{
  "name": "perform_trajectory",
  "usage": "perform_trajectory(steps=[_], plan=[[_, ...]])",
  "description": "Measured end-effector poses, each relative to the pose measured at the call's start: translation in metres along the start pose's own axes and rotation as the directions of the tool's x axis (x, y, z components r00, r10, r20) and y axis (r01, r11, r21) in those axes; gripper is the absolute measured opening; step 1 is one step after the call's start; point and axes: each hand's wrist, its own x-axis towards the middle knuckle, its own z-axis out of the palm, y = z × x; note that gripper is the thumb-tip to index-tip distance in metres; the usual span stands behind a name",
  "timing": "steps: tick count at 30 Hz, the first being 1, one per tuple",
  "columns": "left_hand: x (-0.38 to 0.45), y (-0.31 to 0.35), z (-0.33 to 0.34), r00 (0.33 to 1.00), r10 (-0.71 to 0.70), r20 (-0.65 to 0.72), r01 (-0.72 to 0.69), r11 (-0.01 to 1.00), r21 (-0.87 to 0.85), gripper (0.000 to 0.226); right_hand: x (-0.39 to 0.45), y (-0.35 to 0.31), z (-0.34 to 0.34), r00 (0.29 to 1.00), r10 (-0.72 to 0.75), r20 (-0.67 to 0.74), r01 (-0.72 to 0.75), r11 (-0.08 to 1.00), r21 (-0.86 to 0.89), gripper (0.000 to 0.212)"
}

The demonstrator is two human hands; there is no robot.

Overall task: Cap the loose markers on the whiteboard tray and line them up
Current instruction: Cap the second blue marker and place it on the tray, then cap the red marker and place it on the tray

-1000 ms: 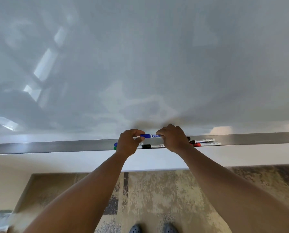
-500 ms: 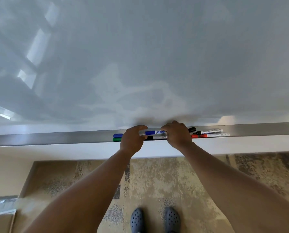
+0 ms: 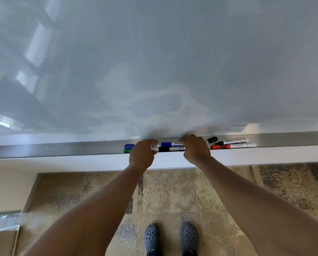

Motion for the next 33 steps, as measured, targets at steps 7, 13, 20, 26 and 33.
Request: perform_trajectory(steps=[7, 13, 20, 26, 33], plan=[[0.0, 0.0, 0.002, 1.0, 0.012, -0.012, -0.011, 0.999, 0.042, 0.042, 0.002, -0.006, 0.001, 1.0, -0.023, 0.011, 0.023, 1.0, 0.01, 0.054], [-0.001, -0.001, 0.003, 1.0, 0.007, -0.015, -0.006, 1.0, 0.029, 0.042, 0.0, -0.01, 0.001, 0.999, -0.032, 0.002, 0.032, 0.999, 0.014, 0.055], [-0.003, 0.016, 0.009, 0.996, 0.06, -0.06, -0.062, 0.998, -0.022, 0.034, -0.009, 0.0, -0.003, 0.999, -0.003, -0.034, 0.004, 1.0, 0.025, 0.056], [0.001, 0.056, 0.023, 0.989, 0.144, -0.041, -0.146, 0.987, -0.07, 0.031, -0.02, 0.025, -0.013, 0.996, 0.043, -0.073, -0.042, 0.999, 0.024, 0.047], [0.003, 0.102, 0.046, 0.966, 0.258, -0.026, -0.259, 0.965, -0.049, 0.03, -0.038, 0.064, -0.024, 0.977, 0.132, -0.169, -0.135, 0.991, -0.001, 0.032]])
